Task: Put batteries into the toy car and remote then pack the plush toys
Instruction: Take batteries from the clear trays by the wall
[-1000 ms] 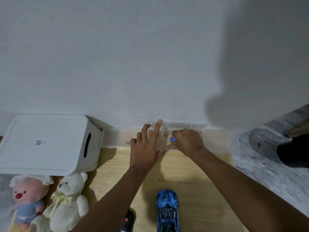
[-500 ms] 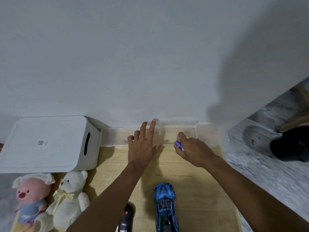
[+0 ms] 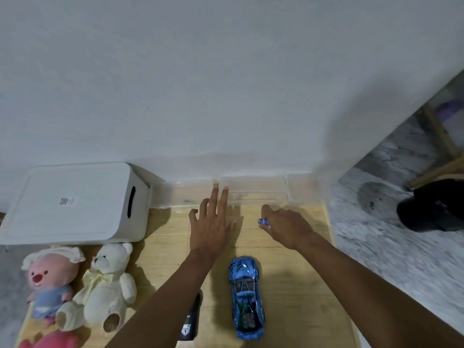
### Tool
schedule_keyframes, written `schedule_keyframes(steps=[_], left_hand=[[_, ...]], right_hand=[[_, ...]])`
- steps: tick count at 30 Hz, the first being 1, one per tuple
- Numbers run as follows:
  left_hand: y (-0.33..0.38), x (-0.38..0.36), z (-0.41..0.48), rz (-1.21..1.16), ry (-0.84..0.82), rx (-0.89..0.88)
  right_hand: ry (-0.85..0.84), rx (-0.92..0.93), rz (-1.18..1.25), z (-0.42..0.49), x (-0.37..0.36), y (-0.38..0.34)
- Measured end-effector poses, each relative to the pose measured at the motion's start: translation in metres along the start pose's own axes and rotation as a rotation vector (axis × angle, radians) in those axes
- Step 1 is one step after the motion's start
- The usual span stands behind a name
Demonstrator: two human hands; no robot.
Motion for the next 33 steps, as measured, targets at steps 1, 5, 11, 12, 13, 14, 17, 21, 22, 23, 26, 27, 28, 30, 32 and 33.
schedule_keyframes(steps=[1, 5, 11, 12, 13, 14, 17, 21, 22, 23, 26, 27, 28, 30, 32, 33], left_hand=[[-0.001, -0.001, -0.001, -0.002, -0.002, 0.002], [-0.002, -0.003, -0.001, 0.003, -0.018, -0.001], [-0.001, -0.004, 0.0, 0.008, -0.047, -0.004], [0.0, -0.004, 0.001, 0.013, -0.053, -0.011], [0.0, -0.005, 0.003, 0.021, -0.061, -0.018], [-0.001, -0.005, 0.005, 0.03, -0.07, -0.024], [-0.001, -0.003, 0.01, 0.055, -0.112, -0.032], [0.0, 0.001, 0.014, 0.104, -0.147, -0.047], [0.001, 0.003, 0.015, 0.108, -0.151, -0.045], [0.001, 0.003, 0.015, 0.111, -0.154, -0.043], [0.002, 0.005, 0.017, 0.104, -0.152, -0.031], [0.002, 0.005, 0.017, 0.101, -0.145, -0.028], [0.002, 0.006, 0.016, 0.099, -0.14, -0.025], [0.003, 0.006, 0.016, 0.102, -0.139, -0.023], [0.004, 0.006, 0.016, 0.107, -0.152, -0.02], [0.004, 0.006, 0.016, 0.11, -0.154, -0.019]], right_hand=[[-0.005, -0.006, -0.028, 0.004, -0.005, 0.0], [0.034, -0.025, -0.125, 0.019, -0.023, -0.002], [0.135, -0.013, -0.063, 0.025, -0.029, -0.005], [0.154, -0.008, -0.042, 0.024, -0.028, -0.004], [0.172, -0.001, -0.028, 0.022, -0.028, -0.003], [0.187, 0.007, -0.019, 0.021, -0.028, -0.003], [0.253, 0.013, 0.026, 0.015, -0.028, -0.002], [0.314, -0.04, 0.07, 0.009, -0.027, 0.004], [0.297, -0.051, 0.073, 0.008, -0.027, 0.005], [0.271, -0.055, 0.071, 0.008, -0.029, 0.006], [0.235, -0.015, 0.04, 0.009, -0.034, 0.006], [0.234, 0.0, 0.04, 0.01, -0.036, 0.005], [0.23, 0.006, 0.05, 0.011, -0.038, 0.005], [0.22, 0.005, 0.086, 0.014, -0.04, 0.004], [0.234, 0.007, 0.122, 0.014, -0.04, 0.003], [0.245, 0.016, 0.13, 0.012, -0.039, 0.003]])
Point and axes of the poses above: each hand's wrist, its own z-axis towards the middle knuckle, its own x-axis out of the back of the hand, y = z × x, the point moved 3 cm from there along z, towards the middle knuckle, and after that the axes turned 14 degrees about x, right-handed, at the moved point
